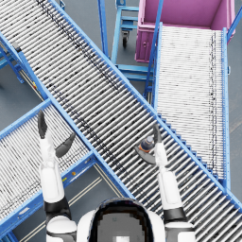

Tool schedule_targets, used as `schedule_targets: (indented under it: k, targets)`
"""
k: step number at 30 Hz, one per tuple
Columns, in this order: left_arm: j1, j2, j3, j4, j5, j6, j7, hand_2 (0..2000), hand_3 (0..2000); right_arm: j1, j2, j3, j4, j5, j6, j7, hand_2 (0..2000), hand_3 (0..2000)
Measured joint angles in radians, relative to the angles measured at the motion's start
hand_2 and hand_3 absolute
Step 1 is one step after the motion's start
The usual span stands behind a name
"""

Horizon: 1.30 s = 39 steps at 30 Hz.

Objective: Pick up the oil and place it on the left assembly line, put the cola on the right, and keep Sprite still

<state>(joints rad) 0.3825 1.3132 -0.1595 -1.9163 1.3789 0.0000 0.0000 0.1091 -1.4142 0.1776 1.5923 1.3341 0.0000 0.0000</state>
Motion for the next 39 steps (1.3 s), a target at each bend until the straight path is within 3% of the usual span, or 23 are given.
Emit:
schedule_targets:
  k: [12,13,14,18,20,22,23,25,29,34,39]
  targets:
    - [-0.008,0.009,-0.021,0.026,0.000,0.000,0.000,0,0,0.152,-0.066,0.072,-0.455,0.000,0.012,0.003,0,0]
    - [-0.008,0.009,-0.024,0.024,0.000,0.000,0.000,0,0,0.175,-0.073,0.074,-0.484,0.000,0.023,0.005,1361,327]
    - [-0.008,0.009,-0.026,0.023,0.000,0.000,0.000,0,0,0.190,-0.076,0.074,-0.503,0.000,0.014,0.006,2000,653]
    - [-0.009,0.011,-0.032,0.013,0.000,0.000,0.000,0,0,0.195,-0.077,0.083,-0.519,0.001,-0.021,0.006,2000,1960]
    - [-0.011,0.013,-0.037,0.006,0.000,0.000,0.000,0,0,0.168,-0.072,0.081,-0.455,0.001,-0.075,-0.002,2000,2000]
    - [-0.012,0.014,-0.038,-0.003,0.000,0.000,0.000,0,0,0.143,-0.068,0.055,-0.349,0.002,-0.063,-0.003,2000,2000]
    - [-0.014,0.015,-0.042,-0.008,0.000,0.000,0.000,0,0,0.141,-0.069,0.030,-0.289,0.002,-0.035,-0.004,2000,2000]
    - [-0.017,0.017,-0.052,-0.021,0.000,0.000,0.000,0,0,0.164,-0.074,-0.038,-0.180,0.001,0.082,-0.002,2000,2000]
    - [-0.019,0.018,-0.060,-0.043,0.000,0.000,0.000,0,0,0.247,-0.070,-0.170,-0.075,0.000,0.139,0.003,2000,2000]
    - [-0.011,0.015,-0.045,-0.056,0.000,0.000,0.000,0,0,0.358,-0.043,-0.289,-0.104,0.000,0.156,0.004,2000,2000]
    - [-0.005,0.013,-0.029,-0.060,0.000,0.000,0.000,0,0,0.488,0.003,-0.401,-0.305,0.000,0.158,0.002,2000,2000]
